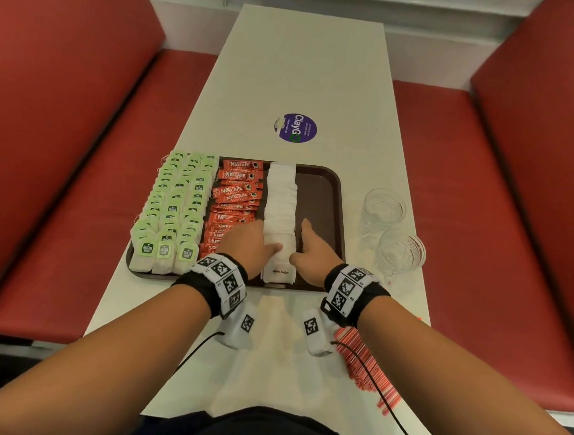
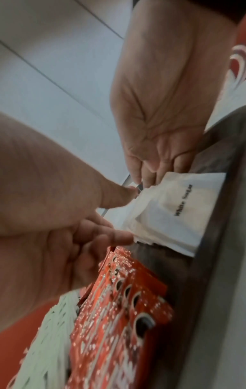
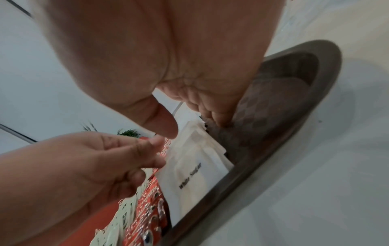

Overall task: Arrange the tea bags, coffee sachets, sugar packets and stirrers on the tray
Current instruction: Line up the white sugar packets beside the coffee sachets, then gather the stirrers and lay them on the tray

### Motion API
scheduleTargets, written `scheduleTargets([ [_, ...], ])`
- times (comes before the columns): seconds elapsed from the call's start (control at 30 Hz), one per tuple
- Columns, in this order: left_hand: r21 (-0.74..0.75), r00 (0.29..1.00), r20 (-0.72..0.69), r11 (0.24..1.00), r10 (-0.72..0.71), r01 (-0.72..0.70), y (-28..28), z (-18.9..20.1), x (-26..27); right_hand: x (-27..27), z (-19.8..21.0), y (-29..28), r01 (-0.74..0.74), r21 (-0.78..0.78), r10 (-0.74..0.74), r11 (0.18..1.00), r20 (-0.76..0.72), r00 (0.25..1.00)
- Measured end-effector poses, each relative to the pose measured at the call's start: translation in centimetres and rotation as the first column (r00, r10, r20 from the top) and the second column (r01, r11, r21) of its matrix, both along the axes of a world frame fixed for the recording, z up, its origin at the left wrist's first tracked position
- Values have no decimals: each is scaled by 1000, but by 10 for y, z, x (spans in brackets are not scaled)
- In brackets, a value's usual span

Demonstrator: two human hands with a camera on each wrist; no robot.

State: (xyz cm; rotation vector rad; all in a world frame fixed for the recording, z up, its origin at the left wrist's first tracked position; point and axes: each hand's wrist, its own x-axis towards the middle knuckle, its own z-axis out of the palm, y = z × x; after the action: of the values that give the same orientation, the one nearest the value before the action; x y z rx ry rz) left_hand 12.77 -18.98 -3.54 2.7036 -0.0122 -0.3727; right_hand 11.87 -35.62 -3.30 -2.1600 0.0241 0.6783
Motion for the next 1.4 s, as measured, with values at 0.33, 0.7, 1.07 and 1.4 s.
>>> scheduleTargets([
  [0.33, -152, 999, -18, 988, 35, -37, -4, -3, 27, 23, -8, 10, -17, 22, 16, 1000, 52, 998],
  [0.7, -181, 959, 192, 953, -210, 245, -31, 28, -19, -48, 39, -53, -58, -122, 82, 991, 201, 976],
  [1.07, 161, 794, -132, 777, -594, 608, -129, 10, -80, -153, 30, -159, -131, -607, 201, 784, 49, 978],
  [1.4, 186, 815, -177, 794, -552, 579, -170, -9, -95, -164, -6, -191, -99, -660, 182, 745, 58, 982],
])
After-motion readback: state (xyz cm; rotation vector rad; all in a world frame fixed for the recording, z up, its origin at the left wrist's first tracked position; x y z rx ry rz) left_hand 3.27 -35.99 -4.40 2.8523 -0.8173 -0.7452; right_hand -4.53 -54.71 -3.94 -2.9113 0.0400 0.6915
